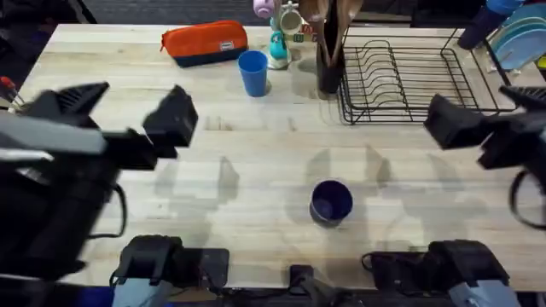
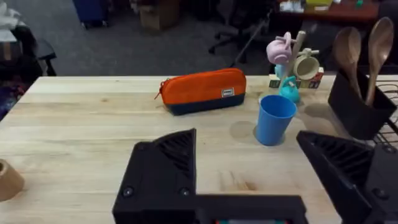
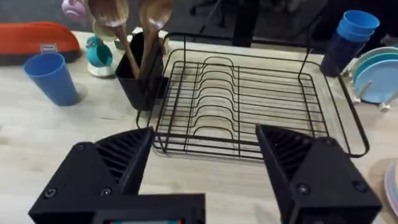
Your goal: Pick up the cup on the table and put them onto the rack.
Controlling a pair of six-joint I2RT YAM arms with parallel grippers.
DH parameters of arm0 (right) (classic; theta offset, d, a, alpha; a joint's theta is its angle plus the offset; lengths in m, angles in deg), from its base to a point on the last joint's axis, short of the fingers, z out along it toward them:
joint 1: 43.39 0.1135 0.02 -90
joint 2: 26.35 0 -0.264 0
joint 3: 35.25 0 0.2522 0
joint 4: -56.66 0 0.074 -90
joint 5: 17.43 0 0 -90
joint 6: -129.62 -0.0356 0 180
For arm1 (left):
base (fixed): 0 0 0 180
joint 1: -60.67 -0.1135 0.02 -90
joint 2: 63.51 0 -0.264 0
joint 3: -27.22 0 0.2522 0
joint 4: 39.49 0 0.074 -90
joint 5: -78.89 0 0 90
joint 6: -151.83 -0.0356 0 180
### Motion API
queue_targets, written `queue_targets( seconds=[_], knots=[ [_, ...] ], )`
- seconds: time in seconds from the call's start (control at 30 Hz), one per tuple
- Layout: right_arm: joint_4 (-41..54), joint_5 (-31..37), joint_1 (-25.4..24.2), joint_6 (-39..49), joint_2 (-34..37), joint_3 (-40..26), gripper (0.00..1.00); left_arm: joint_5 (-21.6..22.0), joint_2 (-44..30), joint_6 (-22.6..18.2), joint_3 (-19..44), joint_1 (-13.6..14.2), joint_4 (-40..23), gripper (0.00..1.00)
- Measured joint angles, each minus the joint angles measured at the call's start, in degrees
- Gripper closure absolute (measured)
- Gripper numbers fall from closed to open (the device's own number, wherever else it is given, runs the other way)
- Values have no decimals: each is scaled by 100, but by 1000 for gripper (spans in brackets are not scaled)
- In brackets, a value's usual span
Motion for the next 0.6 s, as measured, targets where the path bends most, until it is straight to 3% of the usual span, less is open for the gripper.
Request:
queue_targets(
  seconds=[0.37,0.6],
  knots=[
    [1684,-32,0,1,2088,-2478,10,4,-2446,0,2852,0,-2291,7],
    [1919,-32,0,1,2697,-2984,10,4,-3387,1,3691,0,-2775,8]
  ],
)
